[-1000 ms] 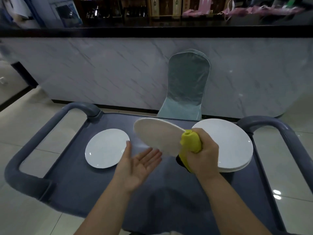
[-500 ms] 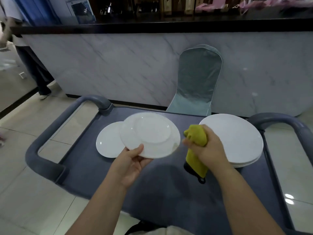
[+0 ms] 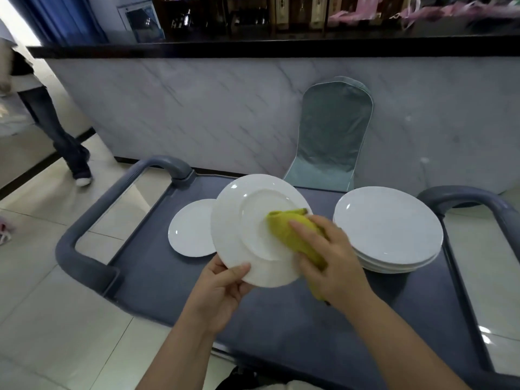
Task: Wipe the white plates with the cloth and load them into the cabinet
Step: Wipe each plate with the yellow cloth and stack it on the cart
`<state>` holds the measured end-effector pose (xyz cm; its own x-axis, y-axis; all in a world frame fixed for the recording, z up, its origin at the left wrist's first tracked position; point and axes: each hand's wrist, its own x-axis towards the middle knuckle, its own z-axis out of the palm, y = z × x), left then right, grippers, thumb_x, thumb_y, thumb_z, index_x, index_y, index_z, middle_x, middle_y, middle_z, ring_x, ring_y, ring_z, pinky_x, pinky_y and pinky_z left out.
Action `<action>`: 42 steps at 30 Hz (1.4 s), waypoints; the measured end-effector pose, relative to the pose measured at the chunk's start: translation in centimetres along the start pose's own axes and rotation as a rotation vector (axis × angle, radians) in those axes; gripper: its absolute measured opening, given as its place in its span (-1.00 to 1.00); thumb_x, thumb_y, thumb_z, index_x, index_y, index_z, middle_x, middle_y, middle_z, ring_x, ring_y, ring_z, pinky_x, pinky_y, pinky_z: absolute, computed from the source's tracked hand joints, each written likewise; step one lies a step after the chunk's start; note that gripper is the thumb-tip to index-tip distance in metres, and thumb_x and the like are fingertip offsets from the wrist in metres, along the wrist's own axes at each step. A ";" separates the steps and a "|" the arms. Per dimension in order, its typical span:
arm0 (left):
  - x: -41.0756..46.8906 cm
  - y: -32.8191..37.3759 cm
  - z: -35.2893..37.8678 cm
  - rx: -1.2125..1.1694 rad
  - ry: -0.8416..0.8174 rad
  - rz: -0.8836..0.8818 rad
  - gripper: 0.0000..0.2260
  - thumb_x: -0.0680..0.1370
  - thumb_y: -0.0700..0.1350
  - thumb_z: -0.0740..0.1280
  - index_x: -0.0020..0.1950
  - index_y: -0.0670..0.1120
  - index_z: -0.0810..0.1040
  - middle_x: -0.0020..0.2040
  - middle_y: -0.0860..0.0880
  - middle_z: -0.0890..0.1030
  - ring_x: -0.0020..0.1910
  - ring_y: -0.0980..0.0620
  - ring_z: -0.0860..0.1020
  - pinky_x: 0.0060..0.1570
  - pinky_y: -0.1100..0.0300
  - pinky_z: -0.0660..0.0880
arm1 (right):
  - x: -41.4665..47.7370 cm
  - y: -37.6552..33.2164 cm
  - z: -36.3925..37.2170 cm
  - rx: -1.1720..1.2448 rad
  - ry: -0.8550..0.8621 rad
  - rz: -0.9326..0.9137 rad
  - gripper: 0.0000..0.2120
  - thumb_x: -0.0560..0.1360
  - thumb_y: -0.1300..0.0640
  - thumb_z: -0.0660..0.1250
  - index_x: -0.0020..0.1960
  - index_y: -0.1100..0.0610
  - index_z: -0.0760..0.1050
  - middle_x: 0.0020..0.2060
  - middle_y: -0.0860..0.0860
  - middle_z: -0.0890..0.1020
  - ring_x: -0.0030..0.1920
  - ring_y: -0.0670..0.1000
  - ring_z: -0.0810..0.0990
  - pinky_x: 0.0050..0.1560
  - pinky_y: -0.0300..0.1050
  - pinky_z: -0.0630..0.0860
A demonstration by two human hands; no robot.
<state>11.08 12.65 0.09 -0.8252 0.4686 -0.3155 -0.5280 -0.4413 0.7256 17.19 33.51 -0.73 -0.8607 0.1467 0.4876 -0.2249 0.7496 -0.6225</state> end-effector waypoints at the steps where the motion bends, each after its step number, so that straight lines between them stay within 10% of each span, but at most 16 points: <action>1: -0.3 -0.1 0.1 0.072 -0.019 0.018 -0.76 0.36 -0.39 0.33 -0.13 -0.14 0.72 -0.10 -0.16 0.71 -0.15 -0.05 0.69 -0.29 0.18 0.61 | 0.5 1.0 -0.3 0.059 0.066 0.110 -0.48 0.46 0.15 0.31 0.42 -0.01 0.40 0.30 0.05 0.45 0.22 0.01 0.42 0.30 0.07 0.36; 4: -1.2 -0.2 0.9 0.225 -0.075 0.078 -0.77 0.35 -0.38 0.37 -0.11 -0.16 0.72 -0.10 -0.18 0.71 -0.15 -0.07 0.69 -0.26 0.18 0.61 | 2.8 0.4 0.5 0.152 0.185 0.228 -0.47 0.50 0.21 0.33 0.45 0.02 0.35 0.31 0.04 0.44 0.26 -0.08 0.38 0.36 0.00 0.30; 10: -0.9 2.2 0.5 0.204 -0.021 0.137 -0.78 0.35 -0.36 0.36 -0.13 -0.13 0.73 -0.08 -0.18 0.71 -0.10 -0.10 0.69 -0.23 0.12 0.62 | -1.7 -1.0 4.5 0.077 0.116 -0.210 -0.56 0.54 0.12 0.30 0.42 -0.03 0.40 0.32 0.01 0.44 0.15 0.04 0.46 0.22 -0.07 0.42; 15: -1.8 0.2 1.1 0.357 -0.104 0.057 -0.75 0.33 -0.39 0.47 -0.04 -0.18 0.71 -0.05 -0.23 0.69 -0.09 -0.13 0.68 -0.20 0.08 0.62 | -0.4 1.8 2.0 0.320 0.368 0.313 -0.53 0.51 0.27 0.36 0.34 -0.07 0.42 0.16 -0.19 0.53 0.18 -0.13 0.49 0.27 0.05 0.41; 22: -1.4 1.1 1.0 0.301 -0.071 0.120 -0.78 0.36 -0.34 0.40 -0.07 -0.14 0.72 -0.09 -0.19 0.70 -0.10 -0.11 0.68 -0.22 0.10 0.61 | -1.7 -1.3 4.3 0.133 0.139 -0.249 -0.48 0.43 0.20 0.36 0.38 0.01 0.44 0.26 0.02 0.49 0.16 0.05 0.50 0.22 -0.10 0.42; 28: -2.2 0.6 1.2 0.585 -0.193 0.103 -0.74 0.33 -0.24 0.49 0.01 -0.15 0.70 -0.04 -0.24 0.69 -0.06 -0.19 0.67 -0.18 0.03 0.62 | 2.4 1.7 0.9 0.326 0.342 0.437 -0.53 0.51 0.27 0.32 0.39 0.02 0.42 0.15 -0.05 0.51 0.21 -0.05 0.48 0.29 -0.22 0.36; 35: -1.2 2.3 1.5 0.522 -0.101 0.227 -0.72 0.28 -0.31 0.51 -0.08 -0.03 0.73 -0.13 -0.12 0.72 -0.13 -0.10 0.69 -0.25 0.09 0.61 | 1.9 -4.3 2.9 0.037 0.015 -0.477 -0.58 0.45 0.23 0.36 0.30 0.07 0.53 0.21 0.11 0.51 -0.02 0.17 0.53 0.12 -0.02 0.46; 40: -1.0 1.5 1.4 0.612 -0.183 0.181 -0.77 0.32 -0.22 0.50 -0.04 -0.10 0.72 -0.11 -0.20 0.70 -0.12 -0.15 0.68 -0.21 0.01 0.62 | 6.1 -0.9 0.2 0.175 0.108 0.185 -0.49 0.46 0.34 0.34 0.39 0.08 0.45 0.20 0.07 0.53 0.18 0.05 0.47 0.28 0.06 0.38; 42: -0.6 1.3 1.7 0.587 -0.168 0.178 -0.79 0.32 -0.25 0.49 -0.07 -0.12 0.72 -0.13 -0.20 0.71 -0.15 -0.14 0.68 -0.25 0.04 0.61 | 5.5 -1.9 1.1 0.126 0.088 0.103 -0.49 0.45 0.31 0.35 0.38 0.09 0.46 0.18 0.11 0.54 0.13 0.04 0.47 0.23 0.01 0.40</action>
<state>11.21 13.07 2.23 -0.8222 0.5614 -0.0939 -0.1489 -0.0529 0.9874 12.37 32.18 2.48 -0.8398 0.2788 0.4658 -0.1982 0.6414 -0.7412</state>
